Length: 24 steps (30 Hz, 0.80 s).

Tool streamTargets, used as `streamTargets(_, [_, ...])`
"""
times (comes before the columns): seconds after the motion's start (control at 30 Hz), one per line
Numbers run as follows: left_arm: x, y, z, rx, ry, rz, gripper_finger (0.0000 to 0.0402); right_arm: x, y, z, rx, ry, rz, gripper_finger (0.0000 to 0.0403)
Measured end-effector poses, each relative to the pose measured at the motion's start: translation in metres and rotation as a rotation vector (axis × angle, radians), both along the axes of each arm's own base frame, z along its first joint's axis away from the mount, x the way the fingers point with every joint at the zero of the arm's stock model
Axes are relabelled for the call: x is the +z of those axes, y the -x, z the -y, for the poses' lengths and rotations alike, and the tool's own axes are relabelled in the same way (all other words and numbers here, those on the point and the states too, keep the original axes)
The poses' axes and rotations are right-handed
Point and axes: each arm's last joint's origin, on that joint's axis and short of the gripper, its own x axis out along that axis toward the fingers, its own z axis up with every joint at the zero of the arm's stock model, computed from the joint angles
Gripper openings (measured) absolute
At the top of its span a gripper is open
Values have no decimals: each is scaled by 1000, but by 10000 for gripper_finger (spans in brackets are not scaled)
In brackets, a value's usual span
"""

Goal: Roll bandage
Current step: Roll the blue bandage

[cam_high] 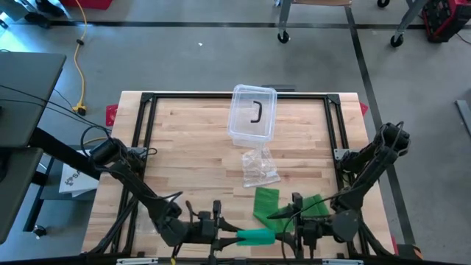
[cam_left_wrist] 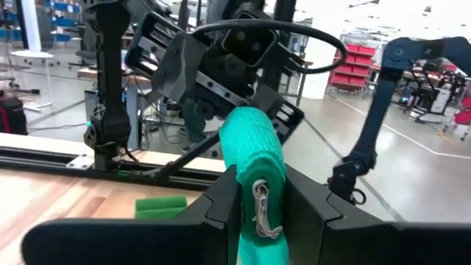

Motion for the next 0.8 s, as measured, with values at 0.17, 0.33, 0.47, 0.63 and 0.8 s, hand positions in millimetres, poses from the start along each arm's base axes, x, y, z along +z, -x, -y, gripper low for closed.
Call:
streamTargets(0.17, [-1, -2, -3, 1, 43, -11, 71, 0, -3, 3, -8, 1, 0, 231])
streamTargets(0.33, [-1, -7, -7, -31, 98, -17, 72, -4, -11, 6, 19, 9, -11, 230])
streamTargets(0.47, [-2, -8, -7, -42, 90, -20, 90, -4, -12, 7, 17, -3, -11, 213])
streamTargets(0.63, [-3, -8, -7, -60, 98, -30, 147, -2, -12, 7, 9, -14, -1, 181])
streamTargets(0.8, [-2, -10, -10, -46, 108, -17, 202, -2, -12, 7, 9, -14, 0, 159])
